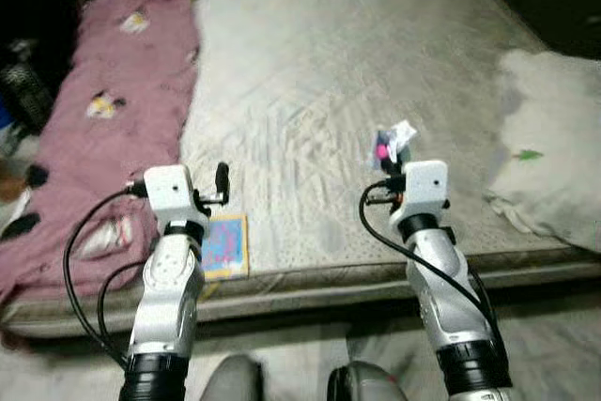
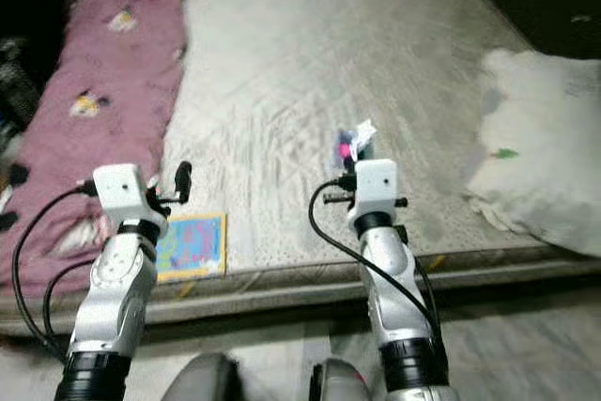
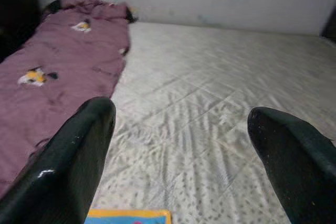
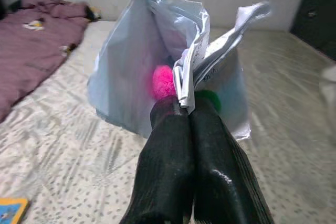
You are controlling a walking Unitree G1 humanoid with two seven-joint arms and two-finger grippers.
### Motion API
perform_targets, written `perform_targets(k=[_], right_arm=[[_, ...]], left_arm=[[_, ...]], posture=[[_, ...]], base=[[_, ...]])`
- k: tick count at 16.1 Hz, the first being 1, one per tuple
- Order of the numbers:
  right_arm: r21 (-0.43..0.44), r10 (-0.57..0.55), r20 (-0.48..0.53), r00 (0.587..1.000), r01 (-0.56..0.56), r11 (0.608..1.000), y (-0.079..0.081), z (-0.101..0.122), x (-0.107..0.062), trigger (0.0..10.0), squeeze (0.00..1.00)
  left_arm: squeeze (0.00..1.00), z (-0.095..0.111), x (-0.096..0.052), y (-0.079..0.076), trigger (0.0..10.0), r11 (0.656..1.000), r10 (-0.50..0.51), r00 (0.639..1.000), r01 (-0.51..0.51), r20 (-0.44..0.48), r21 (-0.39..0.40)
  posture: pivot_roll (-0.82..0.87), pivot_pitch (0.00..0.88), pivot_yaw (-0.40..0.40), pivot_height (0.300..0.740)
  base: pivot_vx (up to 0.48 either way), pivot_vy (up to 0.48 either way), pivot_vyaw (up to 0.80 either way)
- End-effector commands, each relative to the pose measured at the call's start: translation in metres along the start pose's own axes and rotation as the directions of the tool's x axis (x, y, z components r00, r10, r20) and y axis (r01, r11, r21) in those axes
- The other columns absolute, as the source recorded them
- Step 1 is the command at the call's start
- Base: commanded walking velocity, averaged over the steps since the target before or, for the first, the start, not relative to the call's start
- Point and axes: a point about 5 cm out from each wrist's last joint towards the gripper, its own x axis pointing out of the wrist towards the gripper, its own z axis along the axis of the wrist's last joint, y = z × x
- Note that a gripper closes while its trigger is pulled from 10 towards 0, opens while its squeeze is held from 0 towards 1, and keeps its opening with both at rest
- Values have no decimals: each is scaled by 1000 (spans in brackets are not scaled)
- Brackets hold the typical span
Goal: Clean up the room
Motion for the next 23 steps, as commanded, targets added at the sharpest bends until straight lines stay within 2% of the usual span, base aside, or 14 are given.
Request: perform_targets(k=[1, 23], right_arm=[[9, 28, 4, 1000, -28, 1000, 8, 2, 1, 10000, 0], [24, 86, 1, 996, -86, 996, 14, 2, 3, 10000, 0]], left_arm=[[0, 0, -1, 8, 10000, 1000, 24, 1000, -24, -5, 12], [0, 1, 2, 7, 10000, 999, 32, 999, -32, -8, 16]], posture=[[34, 87, 6, 740], [24, 97, 8, 740]], base=[[0, 472, 0], [0, 469, 0]])
